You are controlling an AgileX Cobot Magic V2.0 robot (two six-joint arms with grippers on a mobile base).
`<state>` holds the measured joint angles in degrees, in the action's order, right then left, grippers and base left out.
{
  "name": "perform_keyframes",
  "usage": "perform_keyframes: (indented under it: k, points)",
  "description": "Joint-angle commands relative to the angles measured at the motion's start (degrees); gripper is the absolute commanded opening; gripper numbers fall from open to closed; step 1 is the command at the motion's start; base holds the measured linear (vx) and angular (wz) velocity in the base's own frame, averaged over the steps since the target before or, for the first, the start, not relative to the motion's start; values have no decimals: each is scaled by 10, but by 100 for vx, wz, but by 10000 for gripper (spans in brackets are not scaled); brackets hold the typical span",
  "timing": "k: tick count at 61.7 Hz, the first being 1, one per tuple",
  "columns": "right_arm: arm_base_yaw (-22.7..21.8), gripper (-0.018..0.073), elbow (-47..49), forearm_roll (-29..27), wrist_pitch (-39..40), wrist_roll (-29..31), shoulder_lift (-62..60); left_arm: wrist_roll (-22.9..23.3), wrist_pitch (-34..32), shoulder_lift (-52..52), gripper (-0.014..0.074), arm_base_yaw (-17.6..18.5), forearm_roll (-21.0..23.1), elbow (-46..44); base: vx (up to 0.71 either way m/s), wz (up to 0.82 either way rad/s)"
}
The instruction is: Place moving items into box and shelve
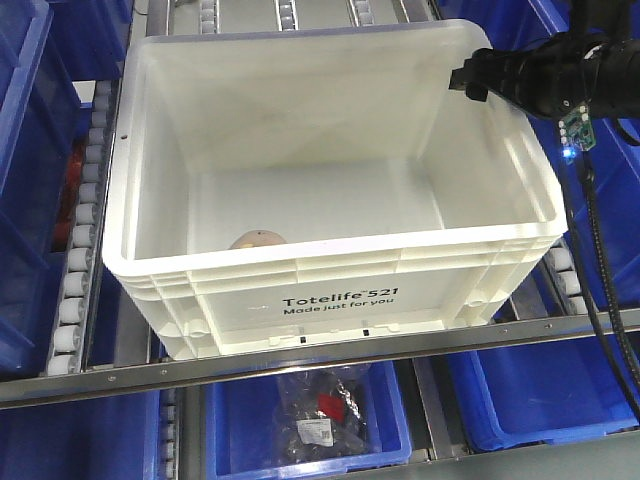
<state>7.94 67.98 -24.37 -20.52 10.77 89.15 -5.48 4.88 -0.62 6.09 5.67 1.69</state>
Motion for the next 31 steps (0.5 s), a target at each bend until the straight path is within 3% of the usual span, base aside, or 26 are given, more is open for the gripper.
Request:
perform_keyframes:
  k: [1, 20, 31]
  points:
    - [-1, 706, 20, 1, 33, 4, -26, 0, -49, -8, -6, 1, 6, 10, 0, 0]
    - [-1, 608, 20, 22, 33, 4, -28, 0, -49, -8, -6, 1, 6, 10, 0, 0]
    - [-1, 582, 20, 50, -17, 4, -57, 0, -49, -8, -6, 1, 6, 10, 0, 0]
